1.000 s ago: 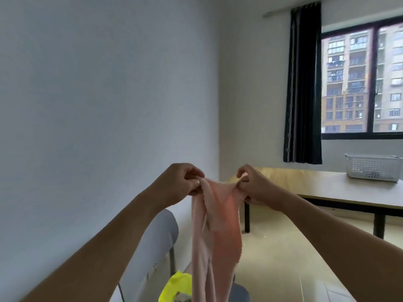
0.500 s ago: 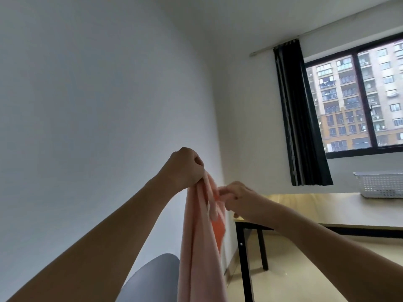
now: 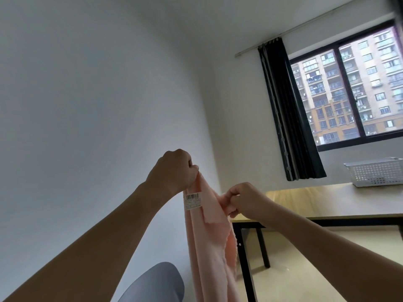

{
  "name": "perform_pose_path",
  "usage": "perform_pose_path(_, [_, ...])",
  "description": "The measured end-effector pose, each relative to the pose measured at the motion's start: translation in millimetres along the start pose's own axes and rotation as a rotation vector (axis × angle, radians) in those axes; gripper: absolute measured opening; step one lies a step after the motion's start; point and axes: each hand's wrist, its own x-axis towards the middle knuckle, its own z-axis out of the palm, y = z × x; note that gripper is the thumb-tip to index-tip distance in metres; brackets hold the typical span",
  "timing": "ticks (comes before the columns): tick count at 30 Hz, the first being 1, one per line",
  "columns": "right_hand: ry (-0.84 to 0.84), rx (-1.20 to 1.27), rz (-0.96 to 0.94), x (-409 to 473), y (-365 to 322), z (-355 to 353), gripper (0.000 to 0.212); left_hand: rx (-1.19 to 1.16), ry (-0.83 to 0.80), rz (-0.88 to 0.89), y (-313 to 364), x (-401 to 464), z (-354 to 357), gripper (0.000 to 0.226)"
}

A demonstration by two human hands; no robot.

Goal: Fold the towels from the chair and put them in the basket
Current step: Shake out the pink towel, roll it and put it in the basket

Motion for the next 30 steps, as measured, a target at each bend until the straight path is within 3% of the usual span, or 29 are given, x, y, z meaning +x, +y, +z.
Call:
perform_pose_path(3, [-0.209,0.058,-0.049,-5,-1,2,0.028,0.014,0.019,0.009,4,1,-1,0.025])
perform_pose_path(5, [-0.25,-0.117,-0.15,-9,-1,10,0.035,0.004,0.02,0.005,5,3,-1,0.025])
perform_pose_path(8, [-0.126,-0.329,-0.365,-8,6,22,0.075,0.002,0.014,0.004,5,4,0,0.025])
perform_pose_path(11, [0.079,-0.684,-0.599,4,29,32,0.077,-0.019,0.016,-0.006,1,4,-1,0.025])
perform_pose_path(13, [0.184,-0.783,-0.6,11,37,35,0.067,-0.037,0.019,-0.014,-3,3,-2,0.025])
perform_pose_path(18, [0.216,-0.312,-0.487,17,27,37,0.016,-0.075,0.004,-0.016,-14,-3,-3,0.027])
perform_pose_path(19, [0.19,-0.259,-0.451,19,23,35,0.014,-0.082,-0.007,-0.011,-17,-6,-2,0.026])
perform_pose_path(23, [0.005,-0.106,-0.24,25,10,24,0.046,-0.103,-0.089,0.009,-28,-20,6,0.025])
perform_pose_path(26, [-0.102,0.005,-0.131,29,7,7,0.047,-0.161,-0.171,0.0,-40,-31,16,0.026])
perform_pose_path(30, [-0.188,-0.164,-0.124,27,0,-16,0.04,-0.293,-0.271,-0.003,-57,-46,33,0.031])
